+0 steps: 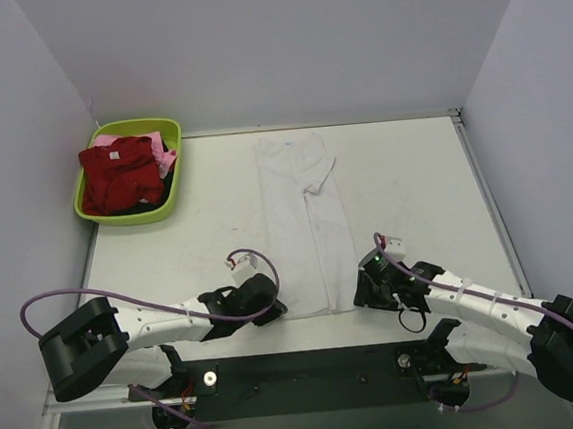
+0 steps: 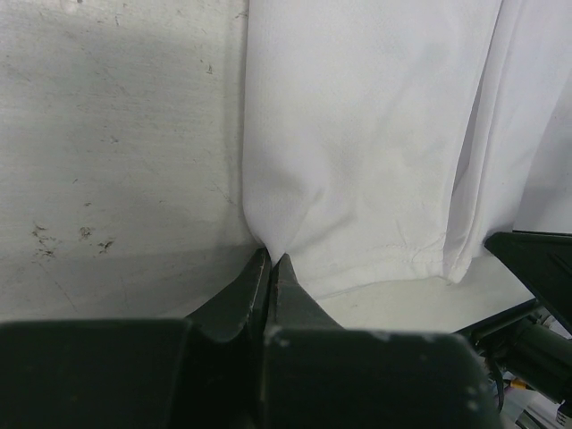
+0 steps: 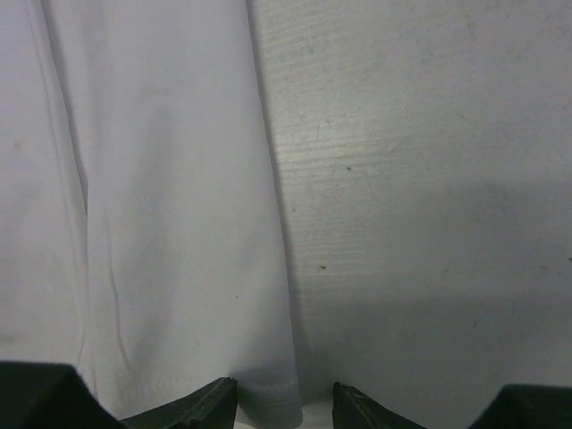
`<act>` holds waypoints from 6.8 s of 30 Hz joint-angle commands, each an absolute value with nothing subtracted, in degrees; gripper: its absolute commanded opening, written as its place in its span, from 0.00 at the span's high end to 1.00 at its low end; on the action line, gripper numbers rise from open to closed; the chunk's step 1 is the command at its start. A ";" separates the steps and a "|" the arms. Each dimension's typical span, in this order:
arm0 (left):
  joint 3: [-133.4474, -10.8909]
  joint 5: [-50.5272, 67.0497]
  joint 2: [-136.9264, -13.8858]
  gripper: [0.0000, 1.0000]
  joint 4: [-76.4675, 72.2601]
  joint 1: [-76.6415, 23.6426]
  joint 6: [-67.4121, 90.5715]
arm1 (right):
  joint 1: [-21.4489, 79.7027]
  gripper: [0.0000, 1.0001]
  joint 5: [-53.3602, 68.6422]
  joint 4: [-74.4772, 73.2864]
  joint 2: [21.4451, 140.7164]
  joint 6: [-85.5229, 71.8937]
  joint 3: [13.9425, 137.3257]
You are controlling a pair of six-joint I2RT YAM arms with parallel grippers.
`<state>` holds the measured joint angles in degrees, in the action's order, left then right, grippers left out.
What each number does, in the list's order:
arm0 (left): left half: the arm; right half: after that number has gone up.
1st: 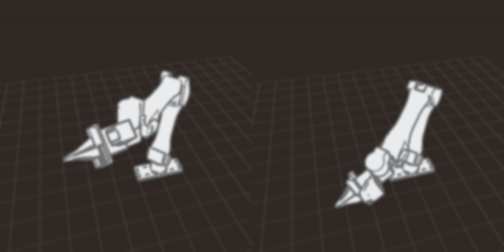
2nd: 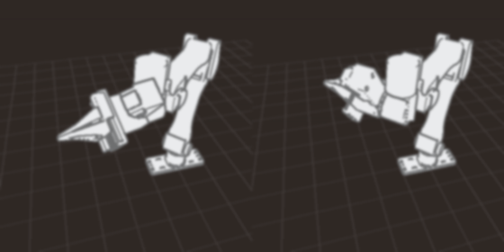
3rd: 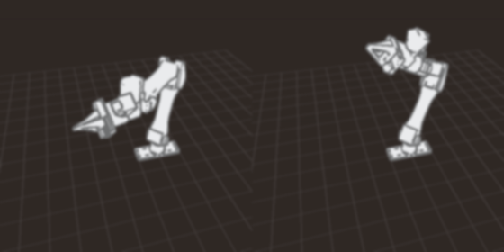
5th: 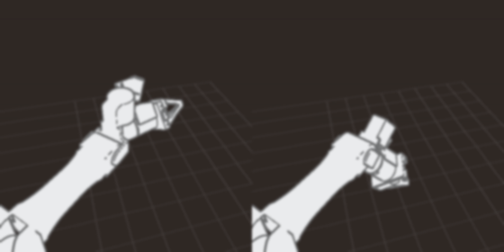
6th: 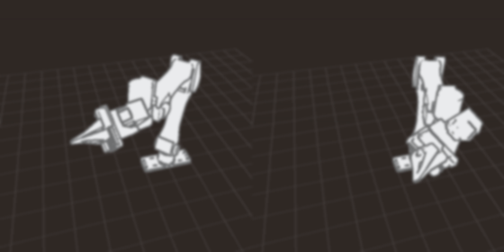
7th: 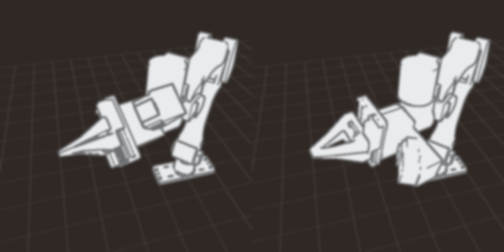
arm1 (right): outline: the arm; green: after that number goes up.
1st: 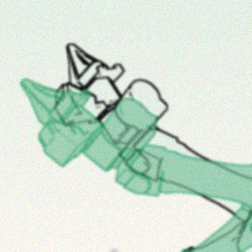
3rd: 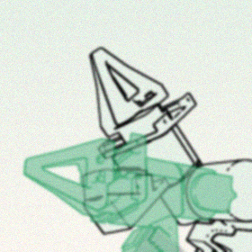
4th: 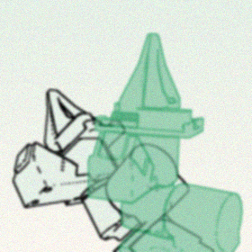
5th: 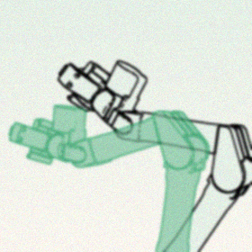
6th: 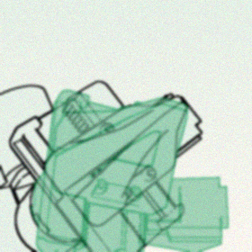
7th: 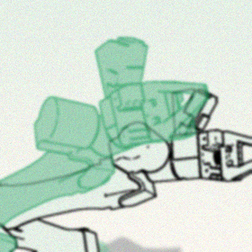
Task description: Fold and stack the t-shirts
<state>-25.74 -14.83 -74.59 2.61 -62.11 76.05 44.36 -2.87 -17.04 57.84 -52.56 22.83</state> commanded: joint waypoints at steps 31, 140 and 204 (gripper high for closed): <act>-17.22 -19.86 -57.66 1.00 19.15 -68.64 83.14 | 59.06 1.00 -12.74 -25.22 55.11 -62.84 23.73; -28.84 14.94 -76.46 0.45 -36.02 -29.00 58.62 | 30.50 1.00 8.00 -11.60 95.45 -32.96 67.24; -27.42 21.18 -117.07 1.00 -77.43 -28.39 61.35 | 34.28 1.00 8.44 -11.87 115.05 -33.66 81.56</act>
